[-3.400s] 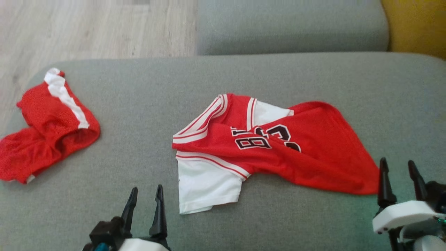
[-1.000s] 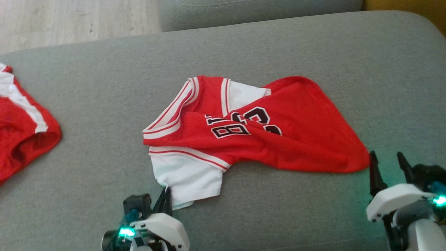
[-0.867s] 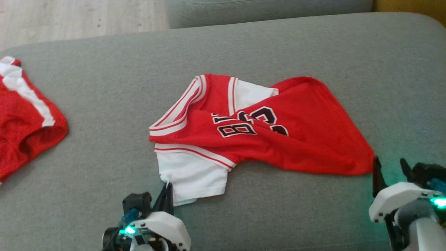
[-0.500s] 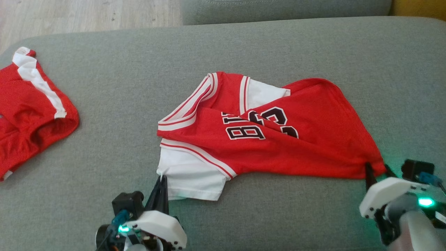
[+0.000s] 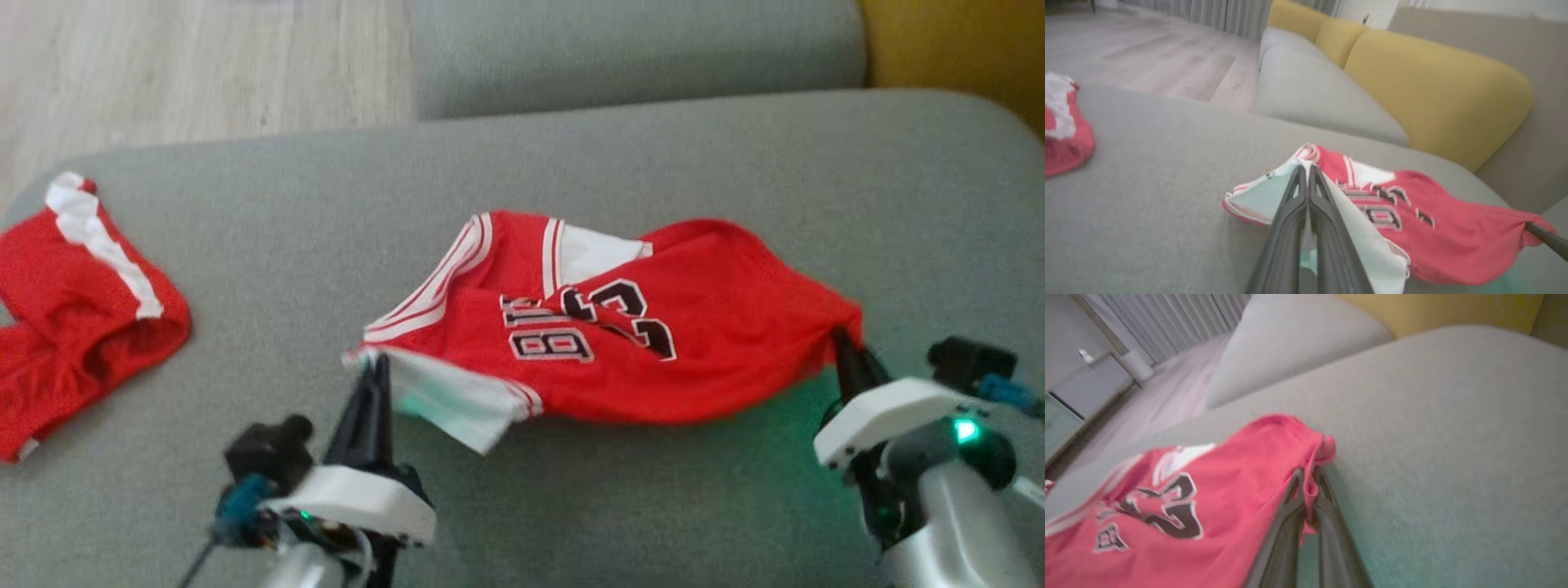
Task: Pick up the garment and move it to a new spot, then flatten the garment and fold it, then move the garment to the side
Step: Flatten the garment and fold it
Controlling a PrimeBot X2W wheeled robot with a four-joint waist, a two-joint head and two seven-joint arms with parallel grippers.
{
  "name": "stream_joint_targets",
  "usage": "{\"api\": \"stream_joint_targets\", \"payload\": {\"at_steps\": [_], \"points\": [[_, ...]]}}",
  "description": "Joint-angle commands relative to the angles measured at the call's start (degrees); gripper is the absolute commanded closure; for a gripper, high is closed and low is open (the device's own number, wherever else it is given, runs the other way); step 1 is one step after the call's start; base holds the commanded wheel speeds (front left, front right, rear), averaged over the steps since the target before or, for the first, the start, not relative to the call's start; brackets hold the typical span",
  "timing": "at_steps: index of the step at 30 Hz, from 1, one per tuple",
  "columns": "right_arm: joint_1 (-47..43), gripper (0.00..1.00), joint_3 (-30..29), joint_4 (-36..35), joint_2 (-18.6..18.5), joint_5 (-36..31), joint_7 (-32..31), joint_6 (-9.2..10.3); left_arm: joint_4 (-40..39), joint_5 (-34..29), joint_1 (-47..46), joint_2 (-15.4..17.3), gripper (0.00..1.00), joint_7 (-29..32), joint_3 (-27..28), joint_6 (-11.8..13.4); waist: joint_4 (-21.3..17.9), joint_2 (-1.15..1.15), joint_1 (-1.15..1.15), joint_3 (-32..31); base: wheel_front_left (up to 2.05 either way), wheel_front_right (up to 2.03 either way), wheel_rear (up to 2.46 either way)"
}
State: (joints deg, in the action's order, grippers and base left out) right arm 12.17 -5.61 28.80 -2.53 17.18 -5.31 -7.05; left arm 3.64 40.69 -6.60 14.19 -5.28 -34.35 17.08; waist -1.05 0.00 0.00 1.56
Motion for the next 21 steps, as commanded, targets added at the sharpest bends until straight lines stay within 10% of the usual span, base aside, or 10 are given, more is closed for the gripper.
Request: {"api": "stream_joint_targets", "payload": {"at_steps": [1, 13, 21], "points": [[0.74, 1.0, 1.63, -3.35, -0.34, 0.7, 0.5, -0.44, -3.02, -0.31, -2.68, 1.54, 1.0, -1.02, 3.29, 0.03, -0.5, 0.0, 0.0, -2.31, 0.0, 0.0, 0.0], [-0.25, 1.0, -2.85, -40.23, -0.34, 5.88, -10.33, -0.44, -27.45, -5.11, -20.48, 13.5, 1.0, 8.72, 10.74, 0.97, -0.48, 0.0, 0.0, -9.14, 0.0, 0.0, 0.0], [2.71, 1.0, -5.53, -55.76, -0.34, 5.86, -18.61, -0.44, -29.46, -5.97, -35.01, 16.55, 1.0, 16.9, 11.82, -1.18, -0.94, 0.0, 0.0, -8.9, 0.0, 0.0, 0.0]]}}
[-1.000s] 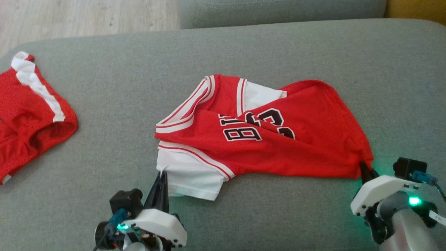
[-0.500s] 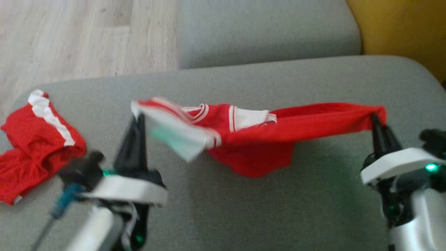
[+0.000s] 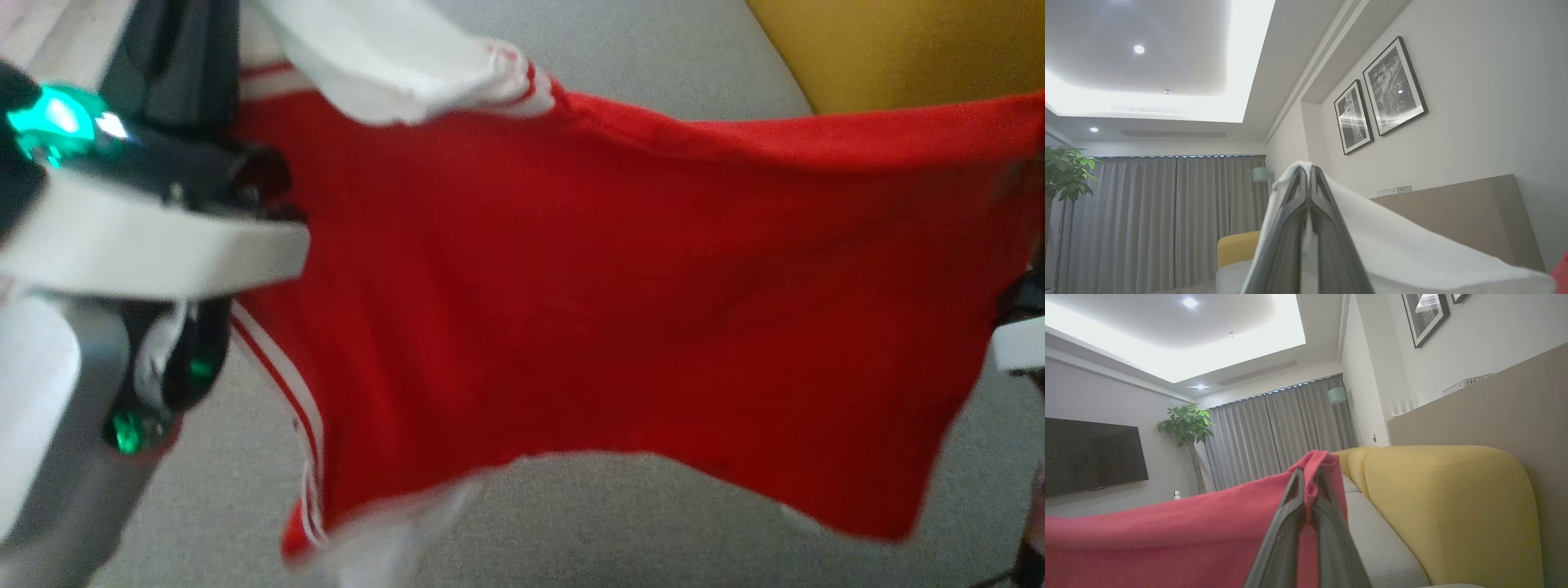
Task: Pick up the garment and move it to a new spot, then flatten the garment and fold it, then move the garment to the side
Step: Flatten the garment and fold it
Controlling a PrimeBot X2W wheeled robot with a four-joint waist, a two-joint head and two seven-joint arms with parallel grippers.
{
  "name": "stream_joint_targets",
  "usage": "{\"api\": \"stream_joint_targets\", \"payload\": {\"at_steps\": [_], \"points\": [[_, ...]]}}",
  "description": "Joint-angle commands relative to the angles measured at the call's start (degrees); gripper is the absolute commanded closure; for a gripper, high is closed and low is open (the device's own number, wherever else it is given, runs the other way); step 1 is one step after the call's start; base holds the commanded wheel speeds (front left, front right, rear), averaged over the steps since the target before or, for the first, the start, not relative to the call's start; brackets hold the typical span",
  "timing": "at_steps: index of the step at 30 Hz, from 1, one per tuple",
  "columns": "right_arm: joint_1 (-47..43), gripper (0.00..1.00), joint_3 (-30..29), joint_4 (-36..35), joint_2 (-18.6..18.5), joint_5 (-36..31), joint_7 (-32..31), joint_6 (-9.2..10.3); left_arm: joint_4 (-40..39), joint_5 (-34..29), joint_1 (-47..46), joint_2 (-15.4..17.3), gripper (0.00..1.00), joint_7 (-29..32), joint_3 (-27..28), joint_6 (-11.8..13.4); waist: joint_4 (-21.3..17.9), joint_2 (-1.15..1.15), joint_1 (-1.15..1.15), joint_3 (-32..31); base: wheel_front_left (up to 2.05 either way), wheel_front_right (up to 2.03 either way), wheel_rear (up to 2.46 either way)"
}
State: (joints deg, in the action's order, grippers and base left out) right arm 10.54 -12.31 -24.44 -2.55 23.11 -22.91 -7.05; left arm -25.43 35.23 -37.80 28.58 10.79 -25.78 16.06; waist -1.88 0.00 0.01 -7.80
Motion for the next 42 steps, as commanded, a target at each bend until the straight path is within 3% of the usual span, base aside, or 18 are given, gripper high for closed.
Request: {"api": "stream_joint_targets", "payload": {"at_steps": [1, 8, 15, 22, 28, 34, 42], "points": [[4.82, 1.0, 0.98, -3.34, -0.32, -0.46, -1.97, -0.44, 0.29, -0.56, -5.05, 2.17, 1.0, 1.51, 2.99, -0.46, -0.15, 0.0, -0.01, 0.87, 0.0, 0.0, 0.0], [9.15, 1.0, 2.2, -0.86, -0.32, -0.57, -7.53, -0.44, 8.37, 1.29, -10.19, -0.03, 1.0, 4.04, 1.19, -2.27, -0.61, 0.0, -0.01, 5.02, 0.0, 0.0, 0.0], [24.64, 1.0, 5.17, 13.6, -0.32, -2.07, -10.47, -0.44, 24.51, 1.12, -19.9, -2.43, 1.0, 2.78, 2.32, -3.45, -1.82, 0.0, -0.01, 14.46, 0.0, 0.0, 0.0], [47.99, 1.0, 7.37, 34.94, -0.32, -11.19, -2.53, -0.44, 40.85, -4.63, -35.84, -4.32, 1.0, -4.09, 1.56, -5.94, -2.25, 0.0, -0.01, 21.3, 0.0, 0.0, 0.0], [61.25, 1.0, 5.29, 51.5, -0.32, -19.67, 7.25, -0.44, 52.6, -8.22, -45.48, -7.84, 1.0, -10.85, -1.13, -8.79, -0.48, 0.0, -0.01, 25.79, 0.0, 0.0, 0.0], [65.99, 1.0, 1.51, 62.13, -0.32, -27.98, 15.15, -0.44, 59.72, -7.68, -47.64, -11.65, 1.0, -15.82, -2.3, -11.24, 2.04, 0.0, -0.01, 33.46, 0.0, 0.0, 0.0], [62.04, 1.0, 3.9, 73.39, -0.32, -28.08, 24.39, -0.44, 63.11, -4.37, -40.99, -14.69, 1.0, -21.82, -3.17, -16.07, 3.41, 0.0, -0.01, 39.93, 0.0, 0.0, 0.0]]}}
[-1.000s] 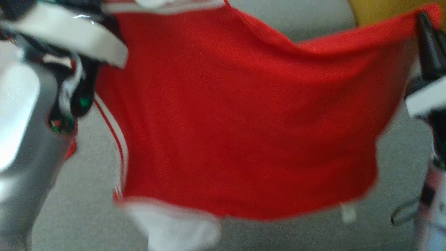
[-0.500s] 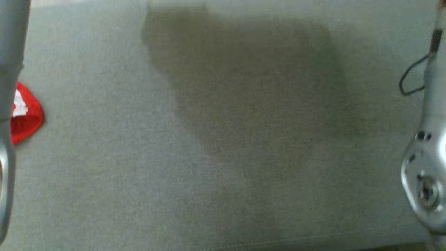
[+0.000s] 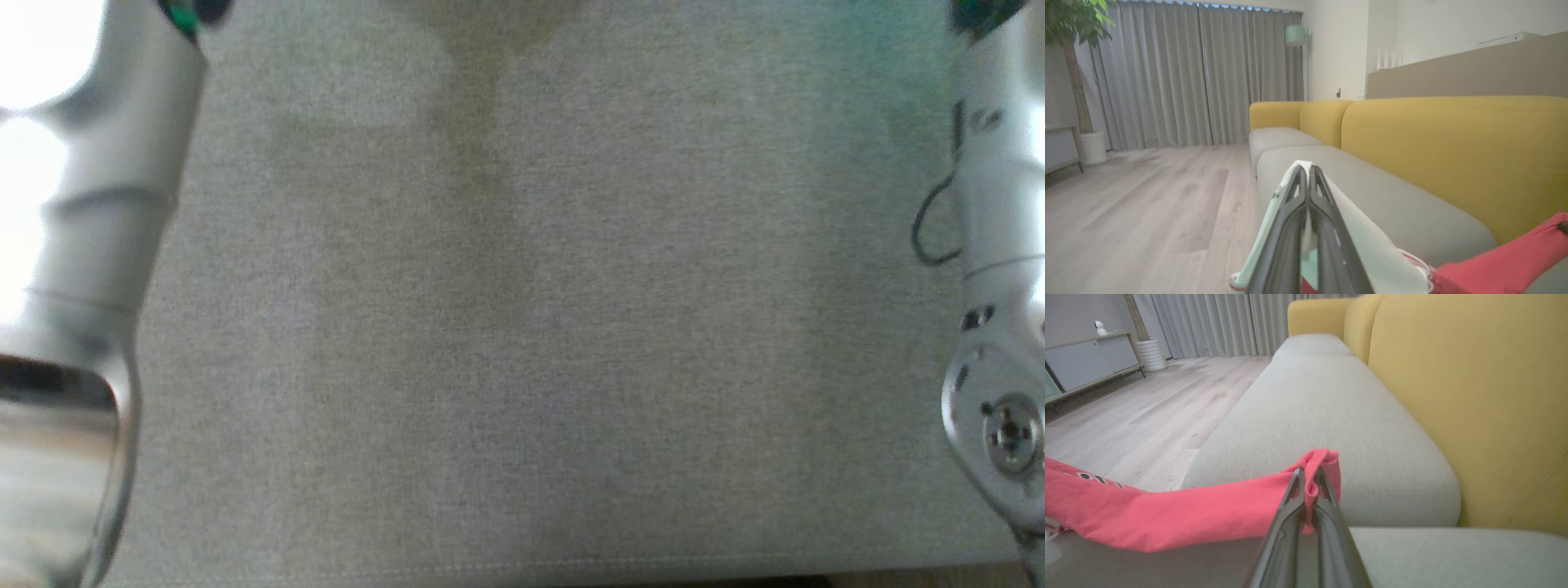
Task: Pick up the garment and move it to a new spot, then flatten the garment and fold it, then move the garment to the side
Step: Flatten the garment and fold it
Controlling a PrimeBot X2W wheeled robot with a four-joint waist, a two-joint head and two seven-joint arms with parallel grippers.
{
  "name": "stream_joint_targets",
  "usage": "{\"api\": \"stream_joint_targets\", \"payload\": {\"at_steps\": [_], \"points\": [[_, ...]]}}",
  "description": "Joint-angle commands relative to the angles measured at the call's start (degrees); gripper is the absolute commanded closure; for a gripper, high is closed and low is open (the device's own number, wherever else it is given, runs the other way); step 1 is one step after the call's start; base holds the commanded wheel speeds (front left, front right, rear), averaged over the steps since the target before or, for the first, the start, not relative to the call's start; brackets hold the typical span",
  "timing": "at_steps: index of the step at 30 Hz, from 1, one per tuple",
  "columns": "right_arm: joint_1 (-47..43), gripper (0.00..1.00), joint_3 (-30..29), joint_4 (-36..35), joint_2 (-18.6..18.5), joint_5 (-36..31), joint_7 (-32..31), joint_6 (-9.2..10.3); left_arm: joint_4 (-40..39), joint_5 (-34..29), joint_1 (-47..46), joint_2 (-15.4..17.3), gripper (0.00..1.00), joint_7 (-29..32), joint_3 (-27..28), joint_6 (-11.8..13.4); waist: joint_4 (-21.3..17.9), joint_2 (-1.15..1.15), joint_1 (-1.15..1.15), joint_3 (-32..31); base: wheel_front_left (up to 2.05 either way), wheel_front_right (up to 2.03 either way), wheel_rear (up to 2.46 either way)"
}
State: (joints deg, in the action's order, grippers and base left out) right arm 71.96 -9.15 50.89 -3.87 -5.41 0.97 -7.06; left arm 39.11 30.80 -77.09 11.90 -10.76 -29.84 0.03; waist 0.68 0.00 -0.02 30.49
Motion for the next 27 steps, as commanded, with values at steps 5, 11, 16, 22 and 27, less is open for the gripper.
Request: {"api": "stream_joint_targets", "payload": {"at_steps": [5, 11, 16, 22, 27], "points": [[-3.4, 1.0, 4.15, 1.47, 1.0, 5.12, 6.74, -0.43, -3.54, 2.3, 4.73, 2.55, 1.0, -2.5, 1.83, -1.92, 0.74, 0.0, 0.02, 1.92, 0.0, 0.0, 0.0], [-8.7, 1.0, 6.78, 0.79, 1.0, 9.75, 11.28, -0.43, -9.9, 4.15, 13.55, 4.56, 1.0, -3.55, 3.61, -1.85, 0.14, 0.0, 0.02, -0.38, 0.0, 0.0, 0.0], [-17.69, 1.0, 8.67, -2.49, 1.0, 13.77, 13.14, -0.43, -18.83, 5.58, 27.64, 6.49, 1.0, -3.97, 4.64, -0.18, -0.46, 0.0, 0.02, -6.66, 0.0, 0.0, 0.0], [-31.88, 1.0, 11.52, -7.68, 1.0, 20.12, 12.54, -0.43, -30.33, 8.34, 47.88, 9.25, 1.0, -3.11, 4.52, 3.06, -1.28, 0.0, 0.02, -17.14, 0.0, 0.0, 0.0], [-44.85, 1.0, 10.21, -15.35, 1.0, 21.29, 9.99, -0.43, -40.69, 10.04, 62.45, 12.21, 1.0, -0.84, 4.23, 7.39, -1.57, 0.0, 0.02, -24.3, 0.0, 0.0, 0.0]]}}
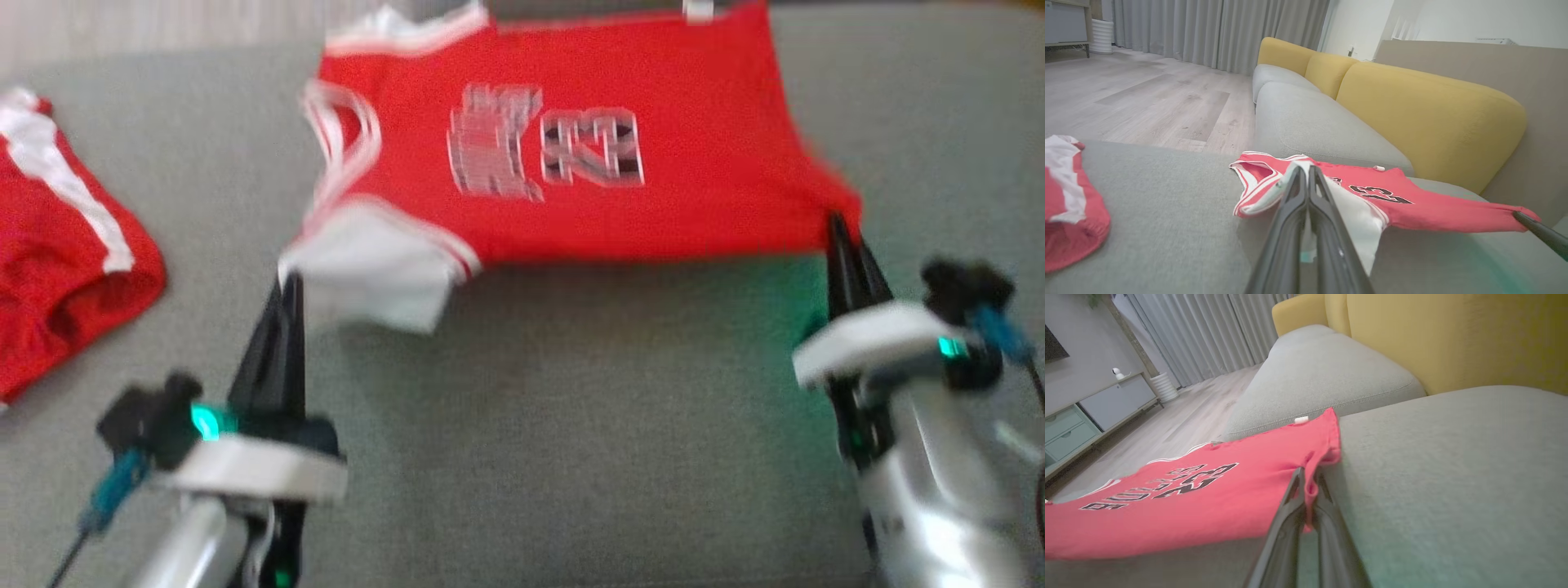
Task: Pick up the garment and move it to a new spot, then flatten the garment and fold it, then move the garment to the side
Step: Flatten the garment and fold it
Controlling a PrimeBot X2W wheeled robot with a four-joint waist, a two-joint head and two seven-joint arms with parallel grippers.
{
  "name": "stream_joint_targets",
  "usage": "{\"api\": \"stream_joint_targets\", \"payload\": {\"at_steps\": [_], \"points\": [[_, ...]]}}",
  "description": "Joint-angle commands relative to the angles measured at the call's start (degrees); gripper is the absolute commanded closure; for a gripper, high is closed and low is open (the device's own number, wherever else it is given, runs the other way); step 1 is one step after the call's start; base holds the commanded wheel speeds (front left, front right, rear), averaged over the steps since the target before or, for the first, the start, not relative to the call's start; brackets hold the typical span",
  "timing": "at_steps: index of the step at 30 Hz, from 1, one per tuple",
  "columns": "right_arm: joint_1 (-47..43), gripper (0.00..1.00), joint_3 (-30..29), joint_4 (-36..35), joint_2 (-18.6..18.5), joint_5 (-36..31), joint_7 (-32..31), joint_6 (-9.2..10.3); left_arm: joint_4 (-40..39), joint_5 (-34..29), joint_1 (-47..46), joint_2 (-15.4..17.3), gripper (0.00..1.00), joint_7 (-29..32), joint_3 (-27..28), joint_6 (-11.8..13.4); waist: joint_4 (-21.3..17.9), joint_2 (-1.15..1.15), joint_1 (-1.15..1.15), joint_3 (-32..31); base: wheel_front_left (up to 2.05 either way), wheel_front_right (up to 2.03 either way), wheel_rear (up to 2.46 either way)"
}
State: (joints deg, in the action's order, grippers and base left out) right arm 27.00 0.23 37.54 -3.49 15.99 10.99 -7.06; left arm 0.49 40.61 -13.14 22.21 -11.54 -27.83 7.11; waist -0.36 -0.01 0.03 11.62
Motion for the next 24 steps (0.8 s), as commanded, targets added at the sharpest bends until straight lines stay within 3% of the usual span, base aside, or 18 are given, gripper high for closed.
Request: {"api": "stream_joint_targets", "payload": {"at_steps": [1, 6, 12, 16, 24], "points": [[-2.64, 1.0, -0.01, -3.94, 0.61, -0.32, -0.69, -0.43, -3.98, 0.62, 0.99, 2.28, 1.0, 0.25, 2.29, 1.23, -0.46, 0.01, -0.03, -6.73, 0.0, 0.0, 0.0], [-16.68, 1.0, -3.69, -15.48, 0.61, 0.82, -5.3, -0.43, -11.82, 1.79, 11.57, 4.06, 1.0, 1.79, 2.02, 5.22, 0.32, 0.01, -0.03, -11.09, 0.0, 0.0, 0.0], [-29.44, 1.0, -5.09, -26.78, 0.61, 3.92, -12.33, -0.43, -16.33, 2.31, 19.59, 4.58, 1.0, 2.25, 0.79, 8.0, 1.07, 0.01, -0.03, -12.61, 0.0, 0.0, 0.0], [-32.38, 1.0, -5.99, -30.41, 0.61, 1.81, -16.71, -0.43, -15.7, 1.88, 20.96, 3.9, 1.0, 2.5, -1.17, 8.13, 1.45, 0.01, -0.03, -12.66, 0.0, 0.0, 0.0], [-32.19, 1.0, -5.82, -31.13, 0.61, 1.22, -19.75, -0.43, -11.3, 1.73, 19.11, 2.46, 1.0, 3.34, -3.66, 6.59, 1.43, 0.01, -0.03, -12.27, 0.0, 0.0, 0.0]]}}
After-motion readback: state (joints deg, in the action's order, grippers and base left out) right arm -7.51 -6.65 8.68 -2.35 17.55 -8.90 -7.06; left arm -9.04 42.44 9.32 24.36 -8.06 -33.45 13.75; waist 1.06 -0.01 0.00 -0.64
